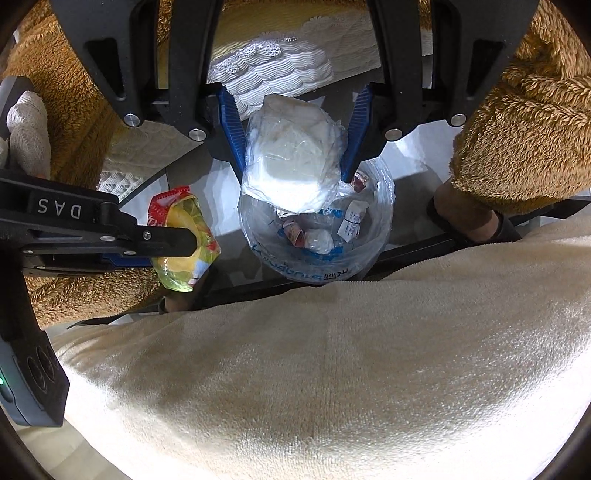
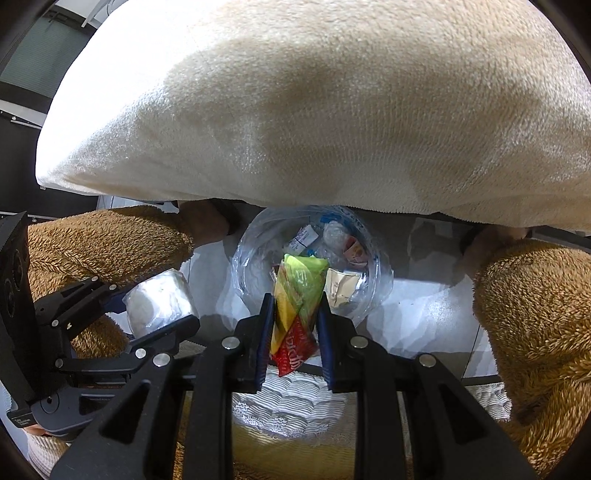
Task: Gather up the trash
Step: 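Open both grippers to drop the bag ball and snack bag into the bin, then move both open grippers up toward the clear cup and pink juice box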
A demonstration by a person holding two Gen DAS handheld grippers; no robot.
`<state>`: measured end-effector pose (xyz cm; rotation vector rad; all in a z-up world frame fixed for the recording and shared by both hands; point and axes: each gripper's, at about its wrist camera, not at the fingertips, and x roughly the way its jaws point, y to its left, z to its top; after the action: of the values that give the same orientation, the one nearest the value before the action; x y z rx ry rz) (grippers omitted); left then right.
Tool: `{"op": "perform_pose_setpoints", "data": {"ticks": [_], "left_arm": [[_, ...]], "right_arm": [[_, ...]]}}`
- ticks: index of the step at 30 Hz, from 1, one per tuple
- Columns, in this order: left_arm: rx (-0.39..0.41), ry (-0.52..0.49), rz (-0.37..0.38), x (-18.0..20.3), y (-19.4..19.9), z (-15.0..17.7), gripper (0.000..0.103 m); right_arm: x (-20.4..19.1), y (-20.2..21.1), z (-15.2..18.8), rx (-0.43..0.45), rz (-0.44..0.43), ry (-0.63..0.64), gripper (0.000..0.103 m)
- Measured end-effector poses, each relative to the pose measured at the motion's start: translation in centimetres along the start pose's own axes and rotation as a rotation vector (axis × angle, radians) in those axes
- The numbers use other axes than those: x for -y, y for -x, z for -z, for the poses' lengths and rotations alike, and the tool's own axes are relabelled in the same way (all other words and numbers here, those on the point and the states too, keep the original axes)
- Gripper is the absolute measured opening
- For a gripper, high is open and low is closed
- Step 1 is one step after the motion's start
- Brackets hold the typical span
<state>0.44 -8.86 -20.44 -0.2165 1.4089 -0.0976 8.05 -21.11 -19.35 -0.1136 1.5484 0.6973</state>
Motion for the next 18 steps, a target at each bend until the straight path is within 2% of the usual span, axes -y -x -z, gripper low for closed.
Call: {"op": "perform_pose_setpoints", "data": {"ticks": [6,10,18], "left_arm": [[-0.017,-0.004,-0.007,0.0,-0.3,0.0,0.049],[-0.018,0.004,-0.009,-0.1,-0.3,0.1,0.068],[0.046,0.050,0.002,-1.2,1.0,0.2,0.068]], "right_arm": [[0.2,0.1,0.0,0.006,-0.014,-0.011,0.026],[0.4,0.4,0.0,0.016,-0.021,-0.023,0.034],[0.4,1.8,0.2,0.066,-0.035,-0.026,0.036]]}}
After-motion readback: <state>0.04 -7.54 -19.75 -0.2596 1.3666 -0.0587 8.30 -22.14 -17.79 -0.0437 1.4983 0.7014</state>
